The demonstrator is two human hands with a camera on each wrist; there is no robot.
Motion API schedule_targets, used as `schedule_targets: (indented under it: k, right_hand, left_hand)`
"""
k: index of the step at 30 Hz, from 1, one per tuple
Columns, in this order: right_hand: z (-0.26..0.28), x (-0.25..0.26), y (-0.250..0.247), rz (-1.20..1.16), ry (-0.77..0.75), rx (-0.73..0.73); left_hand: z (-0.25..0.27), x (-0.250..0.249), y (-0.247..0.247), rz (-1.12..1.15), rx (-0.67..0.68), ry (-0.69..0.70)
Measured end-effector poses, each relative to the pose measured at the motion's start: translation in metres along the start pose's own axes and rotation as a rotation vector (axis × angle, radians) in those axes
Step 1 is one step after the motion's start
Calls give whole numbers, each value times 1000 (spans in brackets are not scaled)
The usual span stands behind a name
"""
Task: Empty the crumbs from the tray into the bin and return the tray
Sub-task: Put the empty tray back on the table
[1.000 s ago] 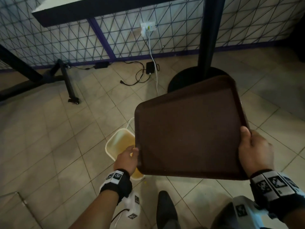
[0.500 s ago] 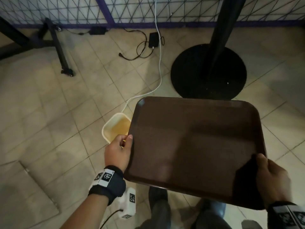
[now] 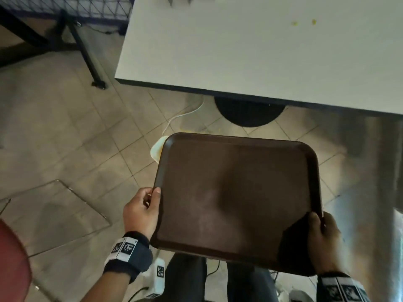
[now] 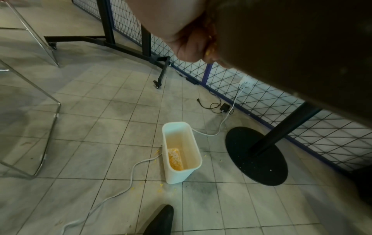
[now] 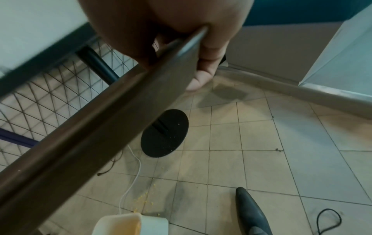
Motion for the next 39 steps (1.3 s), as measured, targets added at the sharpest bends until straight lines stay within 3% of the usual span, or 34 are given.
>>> schedule_targets:
  k: [7, 15, 20, 29, 39]
  right_hand:
    - [63, 35, -106, -170, -29, -48]
    - [49, 65, -181, -312, -179, -257]
    - [33, 87, -213, -379, -209, -313]
    - [-12, 135, -248, -415, -234, -281]
    - [-83, 221, -258, -206, -256, -252]
  left_hand:
    - [28, -93, -71, 36, -53, 159]
    - [17, -201, -93, 108, -120, 341]
    - [3, -248, -95, 83, -58, 399]
    - [-36, -313, -86, 90, 104, 397]
    - [-146, -353, -50, -10, 196, 429]
Point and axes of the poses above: each hand's wrist, its own z-axis away from the middle knuckle, its own y-axis out of the palm, x = y × z, the point moved 2 cm from there along -z, towards the middle knuckle, and after that the axes turned 9 degrees about y, right-handed, at the moved point
